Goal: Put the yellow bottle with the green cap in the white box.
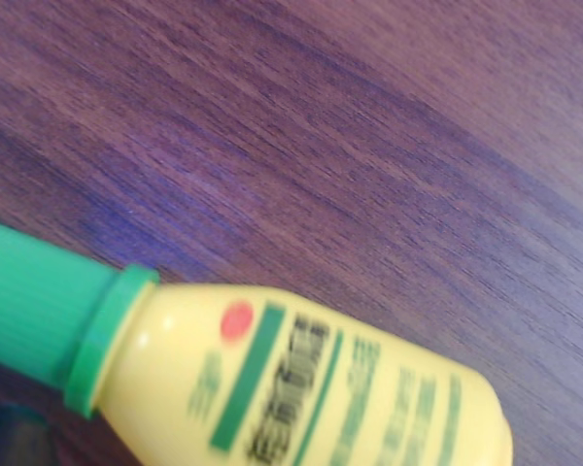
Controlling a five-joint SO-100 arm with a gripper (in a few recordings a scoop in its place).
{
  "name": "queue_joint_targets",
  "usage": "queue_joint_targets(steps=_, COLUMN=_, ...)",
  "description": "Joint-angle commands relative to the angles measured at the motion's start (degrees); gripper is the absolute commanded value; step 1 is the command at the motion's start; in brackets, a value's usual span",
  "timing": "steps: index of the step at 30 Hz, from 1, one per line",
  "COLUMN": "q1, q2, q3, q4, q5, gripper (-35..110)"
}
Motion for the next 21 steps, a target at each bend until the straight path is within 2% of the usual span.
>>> queue_joint_targets(steps=1, q1=0.2, q2=4.9, q3=-3.2, q4=0.4, q5=-0.7, gripper=23)
queue_joint_targets(steps=21, q1=6.6, q2=7.4, q3=-1.1, q4=0.1, q5=-3.2, gripper=29)
